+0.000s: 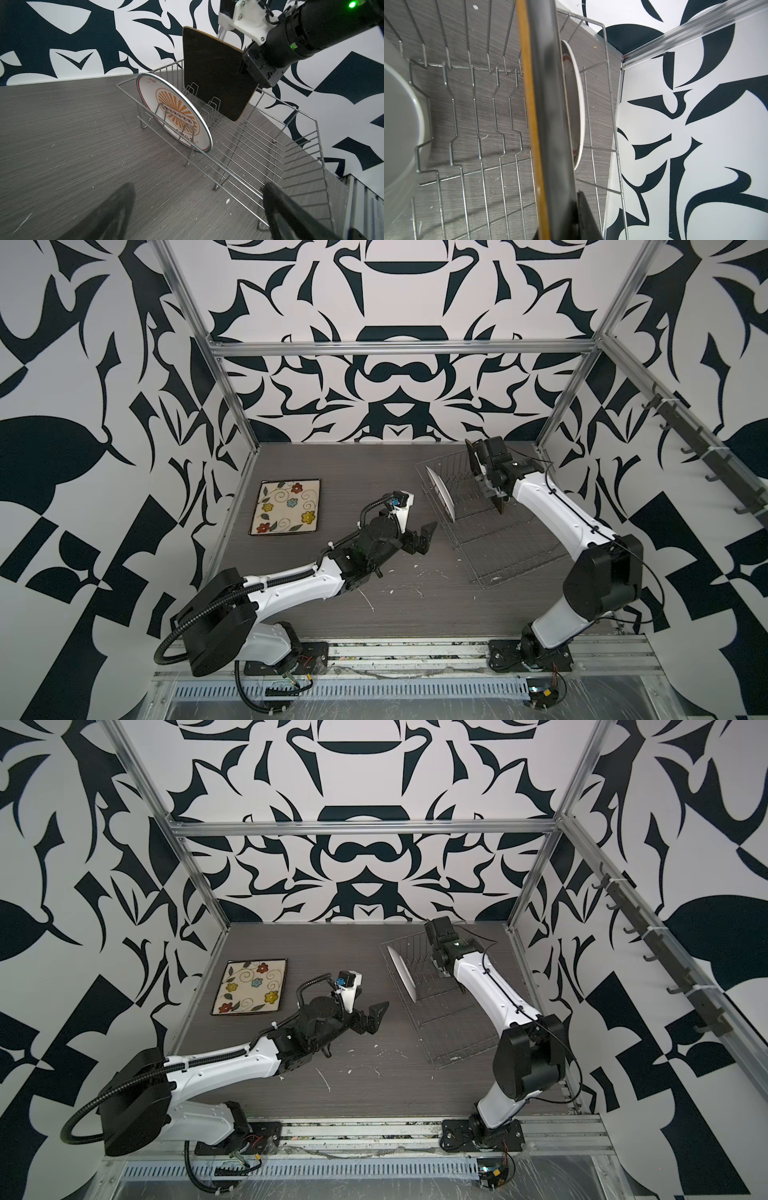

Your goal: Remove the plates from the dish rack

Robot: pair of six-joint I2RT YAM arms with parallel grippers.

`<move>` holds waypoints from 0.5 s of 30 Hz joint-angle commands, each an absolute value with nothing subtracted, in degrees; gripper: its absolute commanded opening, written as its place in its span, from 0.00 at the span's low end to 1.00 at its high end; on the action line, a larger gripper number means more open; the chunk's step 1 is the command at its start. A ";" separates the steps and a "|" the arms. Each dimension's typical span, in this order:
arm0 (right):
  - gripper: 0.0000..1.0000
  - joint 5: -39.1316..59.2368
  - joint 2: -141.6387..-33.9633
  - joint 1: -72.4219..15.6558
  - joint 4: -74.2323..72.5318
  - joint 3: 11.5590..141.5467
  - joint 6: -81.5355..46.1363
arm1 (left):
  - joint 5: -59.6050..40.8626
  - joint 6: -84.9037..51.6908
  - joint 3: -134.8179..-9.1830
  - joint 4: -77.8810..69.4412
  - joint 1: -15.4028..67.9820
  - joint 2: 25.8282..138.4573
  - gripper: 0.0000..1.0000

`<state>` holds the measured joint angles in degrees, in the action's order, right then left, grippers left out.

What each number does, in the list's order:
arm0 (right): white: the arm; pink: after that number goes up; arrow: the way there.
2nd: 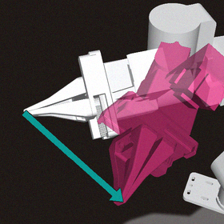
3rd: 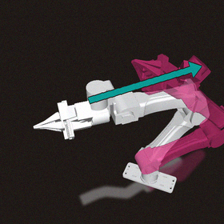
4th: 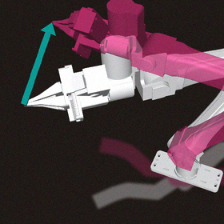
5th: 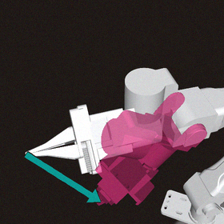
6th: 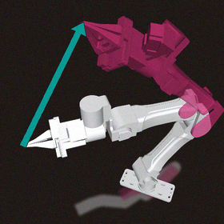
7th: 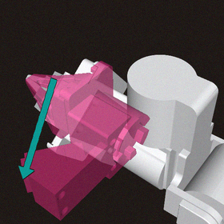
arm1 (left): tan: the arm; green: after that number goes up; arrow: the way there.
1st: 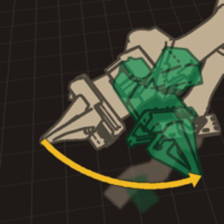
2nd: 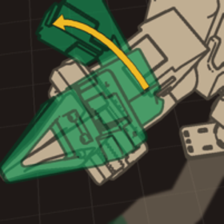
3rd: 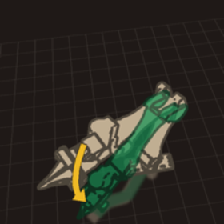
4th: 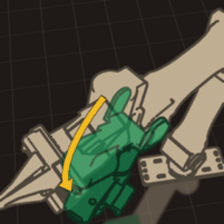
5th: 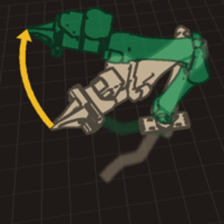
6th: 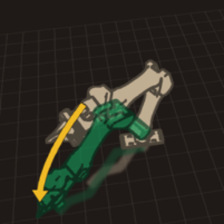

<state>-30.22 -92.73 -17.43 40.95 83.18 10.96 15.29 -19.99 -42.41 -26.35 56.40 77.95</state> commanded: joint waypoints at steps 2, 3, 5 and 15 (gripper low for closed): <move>0.00 -33.40 -87.04 -18.01 34.28 86.40 10.46 | 16.41 -21.04 -40.35 -26.50 56.43 76.15 0.99; 0.00 -33.43 -86.63 -18.09 34.28 86.40 10.54 | 16.60 -21.06 -40.17 -26.54 56.43 76.07 0.99; 0.00 -33.32 -85.86 -18.26 34.15 86.36 10.71 | 16.78 -20.99 -39.97 -26.54 56.43 75.75 0.99; 0.00 -34.47 -83.08 -20.22 33.08 86.18 12.98 | 16.96 -20.65 -39.53 -26.54 56.43 75.10 0.99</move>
